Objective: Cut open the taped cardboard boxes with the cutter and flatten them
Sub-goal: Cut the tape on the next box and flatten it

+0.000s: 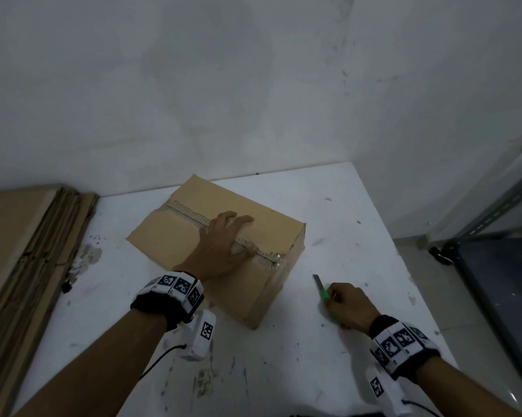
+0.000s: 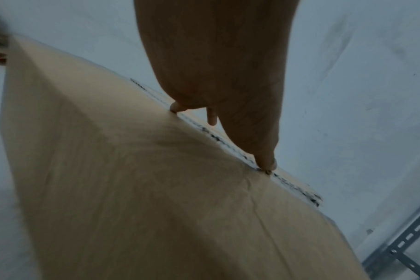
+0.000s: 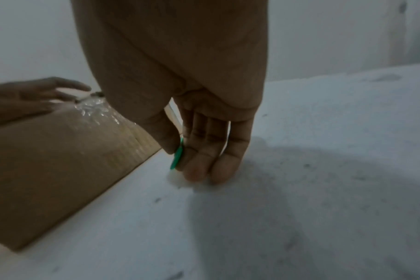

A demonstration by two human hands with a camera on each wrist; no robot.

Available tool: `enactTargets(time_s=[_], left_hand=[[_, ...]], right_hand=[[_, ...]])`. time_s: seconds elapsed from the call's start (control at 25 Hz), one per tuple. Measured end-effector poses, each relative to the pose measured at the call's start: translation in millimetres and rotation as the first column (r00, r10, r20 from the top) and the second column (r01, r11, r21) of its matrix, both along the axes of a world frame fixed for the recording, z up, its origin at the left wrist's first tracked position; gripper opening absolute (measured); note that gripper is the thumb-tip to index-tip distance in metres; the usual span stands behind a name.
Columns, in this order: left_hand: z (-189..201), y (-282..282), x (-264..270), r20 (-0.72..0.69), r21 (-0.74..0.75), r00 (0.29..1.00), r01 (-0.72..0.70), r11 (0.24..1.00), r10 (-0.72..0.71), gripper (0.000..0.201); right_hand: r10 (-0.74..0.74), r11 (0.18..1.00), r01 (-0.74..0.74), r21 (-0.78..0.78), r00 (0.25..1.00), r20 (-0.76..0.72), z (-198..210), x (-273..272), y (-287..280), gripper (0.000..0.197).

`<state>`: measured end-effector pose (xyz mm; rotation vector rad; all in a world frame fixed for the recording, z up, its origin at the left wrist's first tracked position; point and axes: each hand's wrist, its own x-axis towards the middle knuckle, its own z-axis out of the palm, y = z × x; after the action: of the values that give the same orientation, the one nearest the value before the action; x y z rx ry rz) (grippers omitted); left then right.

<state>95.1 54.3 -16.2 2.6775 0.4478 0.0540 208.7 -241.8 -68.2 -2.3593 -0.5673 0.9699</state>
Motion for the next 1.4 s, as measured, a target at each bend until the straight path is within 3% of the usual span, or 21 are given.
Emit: enactTargets(time_s=[0.12,0.2,0.24,0.32,0.36,0.4,0.48,0.52,0.56,0.64,0.8,0.88,0.92,1.04,1.08,1.16,1.24,1.32,1.4], left_hand=[[-0.5,-6.7,-4.6,0.052,0.056,0.997,0.052,0.997,-0.055,0.076],[-1.6,-12.9,-10.5,0.088,0.092,0.986,0.134,0.987,-0.142,0.084],[-0.3,-16.3,-13.6,0.085,0.114,0.983,0.153,0.982,-0.163,0.090],[4.0,-24.5,-18.9,-0.014,0.144,0.988,0.155,0.977,-0.154,0.104],[5.1,-28.5,-21.9,-0.083,0.157,0.988,0.145,0.977,-0.134,0.110],[5.8,-32.5,-24.0,-0.131,0.172,0.984,0.140,0.975,-0.119,0.114],[6.3,-36.5,-27.1,-0.152,0.183,0.983,0.133,0.974,-0.106,0.111],[5.9,-37.2,-28.7,-0.154,0.172,0.982,0.134,0.976,-0.108,0.107],[5.7,-36.1,-30.7,-0.149,0.157,0.983,0.130,0.979,-0.107,0.102],[6.1,-35.1,-34.4,-0.129,0.109,0.987,0.110,0.988,-0.096,0.095],[5.6,-35.2,-39.2,-0.025,0.040,0.996,0.089,0.995,-0.088,0.090],[-1.3,-32.8,-45.3,0.101,0.011,0.990,0.100,0.995,-0.100,0.084],[-6.7,-31.1,-50.2,0.162,0.006,0.980,0.115,0.993,-0.115,0.082],[-17.8,-29.8,-59.5,0.247,0.046,0.960,0.128,0.991,-0.136,0.083],[-18.5,-32.2,-59.8,0.262,0.067,0.955,0.128,0.990,-0.141,0.082],[-16.9,-37.2,-60.2,0.294,0.091,0.942,0.140,0.986,-0.161,0.077],[-17.5,-42.6,-63.0,0.302,0.083,0.944,0.109,0.991,-0.130,0.078],[-19.5,-45.1,-68.1,0.291,0.021,0.956,0.028,0.999,-0.033,0.082],[-19.4,-42.6,-69.6,0.165,0.058,0.986,0.025,0.998,-0.034,0.085]], right_hand=[[0.200,0.953,-0.172,-0.249,0.975,0.094,1.6,8.2,7.1,0.029],[0.363,0.874,-0.244,-0.420,0.903,0.230,9.1,13.5,15.1,0.043],[0.358,0.896,-0.221,-0.384,0.872,0.333,17.7,16.3,22.9,0.041],[0.209,0.976,-0.211,-0.059,0.820,0.532,40.9,17.6,43.6,0.031],[0.198,0.954,-0.294,0.063,0.770,0.606,50.0,20.5,57.2,0.034],[0.289,0.901,-0.429,0.063,0.702,0.651,58.4,24.7,71.5,0.047],[0.634,0.713,-0.671,-0.202,0.493,0.596,68.8,38.6,98.1,0.075],[0.744,0.627,-0.717,-0.305,0.435,0.507,74.7,45.8,107.0,0.078],[0.794,0.581,-0.740,-0.339,0.422,0.439,78.5,54.8,114.6,0.077],[0.813,0.564,-0.757,-0.329,0.438,0.385,83.5,68.9,122.9,0.072],[0.853,0.478,-0.785,-0.395,0.308,0.421,84.8,71.2,123.7,0.061],[0.828,0.496,-0.778,-0.386,0.289,0.481,78.1,65.8,118.2,0.056],[0.796,0.510,-0.771,-0.382,0.254,0.550,72.6,62.0,115.7,0.054],[0.717,0.494,-0.743,-0.452,0.055,0.695,50.7,43.4,112.9,0.046],[0.704,0.509,-0.722,-0.469,0.035,0.710,43.7,38.2,113.4,0.044],[0.646,0.581,-0.705,-0.406,0.096,0.757,42.2,28.3,115.5,0.046],[0.484,0.705,-0.700,-0.114,0.358,0.799,54.9,25.7,117.9,0.045],[0.329,0.774,-0.626,0.097,0.528,0.783,65.5,28.3,116.9,0.042],[0.259,0.777,-0.602,0.186,0.574,0.777,64.0,26.0,113.4,0.034]])
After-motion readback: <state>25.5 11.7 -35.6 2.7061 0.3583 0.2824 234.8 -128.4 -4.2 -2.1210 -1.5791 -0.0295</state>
